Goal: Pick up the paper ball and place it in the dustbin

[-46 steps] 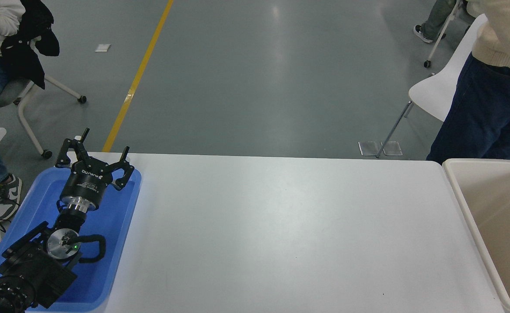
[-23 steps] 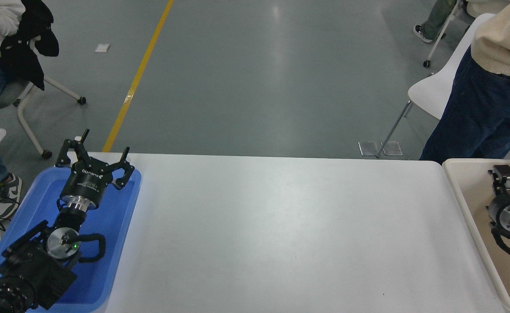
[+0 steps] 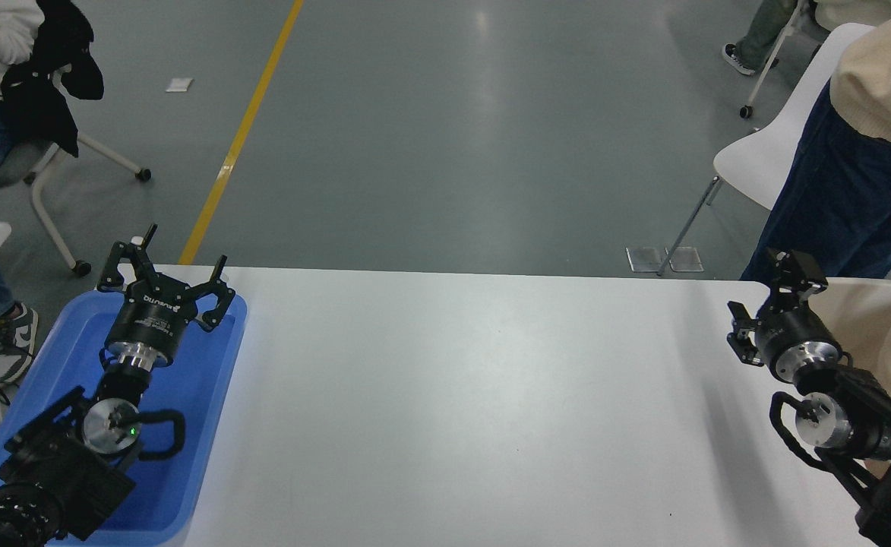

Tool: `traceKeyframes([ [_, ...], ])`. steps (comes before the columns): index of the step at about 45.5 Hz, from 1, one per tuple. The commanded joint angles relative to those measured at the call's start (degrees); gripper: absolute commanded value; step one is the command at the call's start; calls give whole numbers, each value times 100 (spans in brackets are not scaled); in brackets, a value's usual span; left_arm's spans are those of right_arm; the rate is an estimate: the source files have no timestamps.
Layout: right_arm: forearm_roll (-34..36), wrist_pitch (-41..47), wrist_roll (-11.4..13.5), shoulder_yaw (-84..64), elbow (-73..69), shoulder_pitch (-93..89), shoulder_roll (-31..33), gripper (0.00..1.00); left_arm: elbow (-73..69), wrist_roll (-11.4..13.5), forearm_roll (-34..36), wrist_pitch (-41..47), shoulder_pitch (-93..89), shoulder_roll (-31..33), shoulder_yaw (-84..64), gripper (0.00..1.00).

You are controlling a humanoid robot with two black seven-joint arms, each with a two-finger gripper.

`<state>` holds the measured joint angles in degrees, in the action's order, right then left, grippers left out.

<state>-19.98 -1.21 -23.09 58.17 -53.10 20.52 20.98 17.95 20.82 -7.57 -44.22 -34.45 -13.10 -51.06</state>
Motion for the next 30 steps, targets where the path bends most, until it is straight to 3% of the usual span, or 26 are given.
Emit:
traceKeyframes([
  [1, 56, 499, -714, 265, -60, -75, -621, 100, -2, -8, 1, -8, -9, 1, 0, 100],
  [30, 82, 209, -723, 159, -130, -277, -955, 100, -2, -8, 1, -8, -9, 1, 0, 100],
])
